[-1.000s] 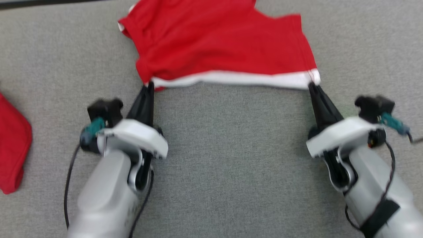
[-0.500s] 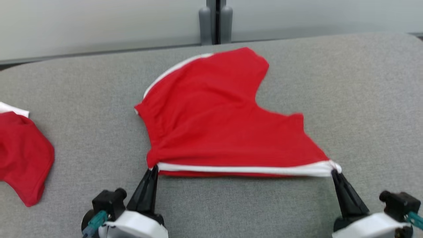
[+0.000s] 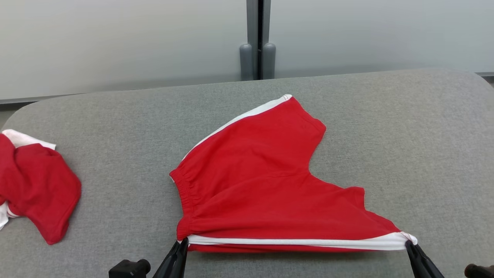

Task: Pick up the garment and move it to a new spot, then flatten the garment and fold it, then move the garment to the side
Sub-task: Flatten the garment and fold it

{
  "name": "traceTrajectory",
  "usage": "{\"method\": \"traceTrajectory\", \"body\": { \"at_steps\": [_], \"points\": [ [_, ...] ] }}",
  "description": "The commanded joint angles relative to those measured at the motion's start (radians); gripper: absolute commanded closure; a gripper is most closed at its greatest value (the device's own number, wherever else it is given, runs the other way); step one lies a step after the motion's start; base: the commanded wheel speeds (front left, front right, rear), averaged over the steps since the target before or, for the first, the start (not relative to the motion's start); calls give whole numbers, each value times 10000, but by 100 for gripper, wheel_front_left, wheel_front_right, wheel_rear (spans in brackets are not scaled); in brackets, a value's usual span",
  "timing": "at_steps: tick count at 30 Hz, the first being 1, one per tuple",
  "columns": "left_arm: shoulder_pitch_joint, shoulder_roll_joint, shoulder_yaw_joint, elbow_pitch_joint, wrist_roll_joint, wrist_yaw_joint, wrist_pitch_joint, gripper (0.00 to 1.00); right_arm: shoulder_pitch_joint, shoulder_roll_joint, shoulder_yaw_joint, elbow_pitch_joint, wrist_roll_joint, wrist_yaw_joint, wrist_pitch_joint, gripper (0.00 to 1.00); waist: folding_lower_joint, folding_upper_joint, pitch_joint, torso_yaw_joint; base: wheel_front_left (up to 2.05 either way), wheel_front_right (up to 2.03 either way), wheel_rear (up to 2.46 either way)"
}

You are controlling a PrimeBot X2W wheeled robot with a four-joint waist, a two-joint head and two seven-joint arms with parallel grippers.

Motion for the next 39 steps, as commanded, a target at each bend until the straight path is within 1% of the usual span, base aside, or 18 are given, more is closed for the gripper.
{"method": "traceTrajectory", "body": {
  "at_steps": [1,5,8,12,15,17,18,21,26,31,36,37,38,39],
  "points": [
    [35,149,121,-105,42,193,107,100,9,-48,-233,-248,-188,-27,195,100,0,-1,-61,154,0,0,0],
    [-158,63,96,-252,-124,184,298,100,-208,-234,-406,-611,-337,-27,582,100,0,-1,-2,378,0,0,0],
    [-602,-79,88,-193,-323,20,294,100,-739,-484,-436,-582,-296,-27,715,100,0,-1,229,622,0,0,0],
    [-1403,-268,134,113,-529,-182,193,100,-2029,-882,-269,-350,-154,-26,737,100,0,-1,825,886,0,0,0],
    [-2232,-324,164,402,-286,-152,-43,100,-3351,-1194,-10,-70,-6,-26,776,100,0,-1,1587,1090,0,0,0],
    [-2823,-455,128,642,-364,-302,-193,100,-4324,-1438,147,231,88,-26,777,100,0,-1,2122,1279,0,0,0],
    [-2823,-455,128,642,-364,-302,-193,100,-4324,-1438,147,231,88,-26,777,100,0,-1,2122,1279,0,0,0],
    [-3793,-630,104,1150,-439,-421,-424,100,-5898,-1799,469,903,259,-24,804,100,0,-1,2835,1592,0,0,0],
    [-5097,-891,-41,2105,-789,-648,-828,100,-8356,-2327,1359,2431,518,-24,767,100,0,-1,3724,2055,0,0,0],
    [-6013,-989,-284,2955,-1112,-719,-1359,100,-10236,-2452,2307,4002,756,-24,495,100,0,-1,4195,2397,0,0,0],
    [-6698,-1032,-723,3744,-1459,-817,-1812,100,-11457,-2369,3178,5599,1060,-23,363,100,0,-1,4449,2603,0,0,0],
    [-6799,-1035,-807,3871,-1553,-835,-1881,95,-11609,-2331,3368,5863,1130,-23,367,100,0,-1,4466,2621,0,0,0],
    [-6900,-1037,-918,3986,-1694,-832,-1960,64,-11787,-2323,3515,6040,1178,-21,194,73,0,-1,4483,2637,0,0,0],
    [-6997,-1042,-1018,4084,-1759,-792,-2050,5,-11939,-2317,3624,6222,1234,-21,0,42,0,-1,4498,2650,0,0,0]
  ]
}}
